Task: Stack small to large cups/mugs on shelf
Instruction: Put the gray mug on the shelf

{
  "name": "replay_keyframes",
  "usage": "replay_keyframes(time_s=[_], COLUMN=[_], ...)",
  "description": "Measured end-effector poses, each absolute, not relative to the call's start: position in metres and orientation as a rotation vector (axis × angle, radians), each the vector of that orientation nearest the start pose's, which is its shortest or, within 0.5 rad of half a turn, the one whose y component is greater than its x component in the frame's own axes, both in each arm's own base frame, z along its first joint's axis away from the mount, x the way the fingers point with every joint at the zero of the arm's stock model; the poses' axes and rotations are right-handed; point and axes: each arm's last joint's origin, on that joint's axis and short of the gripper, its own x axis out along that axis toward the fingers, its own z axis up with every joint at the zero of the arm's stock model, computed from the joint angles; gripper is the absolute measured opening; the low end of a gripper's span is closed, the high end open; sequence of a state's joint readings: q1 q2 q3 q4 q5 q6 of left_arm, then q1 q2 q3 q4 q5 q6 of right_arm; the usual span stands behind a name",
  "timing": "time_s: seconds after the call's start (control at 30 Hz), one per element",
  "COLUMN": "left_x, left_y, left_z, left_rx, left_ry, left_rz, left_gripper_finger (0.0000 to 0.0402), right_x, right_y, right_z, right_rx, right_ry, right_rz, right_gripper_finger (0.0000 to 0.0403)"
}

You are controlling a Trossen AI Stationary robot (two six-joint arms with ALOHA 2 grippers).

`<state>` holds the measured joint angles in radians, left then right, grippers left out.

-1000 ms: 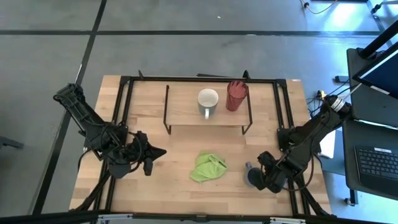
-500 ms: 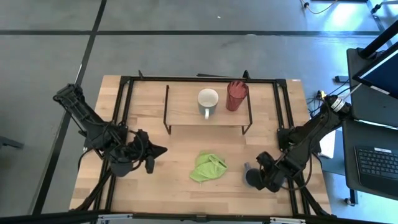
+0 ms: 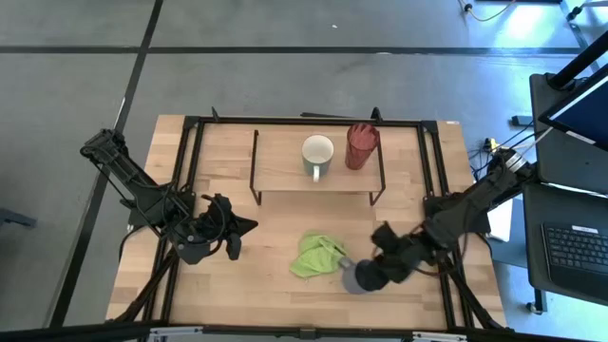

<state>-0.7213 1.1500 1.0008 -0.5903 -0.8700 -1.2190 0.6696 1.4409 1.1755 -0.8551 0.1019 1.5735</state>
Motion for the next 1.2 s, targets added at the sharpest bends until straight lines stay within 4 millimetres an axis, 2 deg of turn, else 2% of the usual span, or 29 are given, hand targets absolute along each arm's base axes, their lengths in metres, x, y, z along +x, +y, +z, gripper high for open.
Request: replay_keyframes(time_s=[0.17,0.4,0.53,0.7,0.9,1.2], left_x=[0.185,0.185,0.184,0.179,0.175,0.173], left_y=[-0.133,-0.133,-0.136,-0.142,-0.146,-0.144], left_z=[0.309,0.308,0.308,0.307,0.306,0.304], left_rx=[-0.658,-0.659,-0.670,-0.663,-0.650,-0.616], left_ry=[0.348,0.363,0.405,0.423,0.438,0.462], left_rz=[0.418,0.409,0.369,0.342,0.322,0.333], left_gripper_finger=[0.0007,0.0007,0.0007,0.0007,0.0007,0.0007], right_x=[0.275,0.357,0.391,0.417,0.439,0.450], right_y=[0.167,0.143,0.138,0.135,0.131,0.122], right_z=[0.278,0.295,0.303,0.284,0.264,0.244], right_rx=[0.850,0.741,0.682,0.594,0.582,0.555], right_ry=[1.154,1.096,1.099,1.201,1.216,1.229], right_rz=[-0.311,-0.164,-0.090,-0.103,-0.109,-0.154], right_gripper_finger=[0.0010,0.0013,0.0013,0.0013,0.0014,0.0029])
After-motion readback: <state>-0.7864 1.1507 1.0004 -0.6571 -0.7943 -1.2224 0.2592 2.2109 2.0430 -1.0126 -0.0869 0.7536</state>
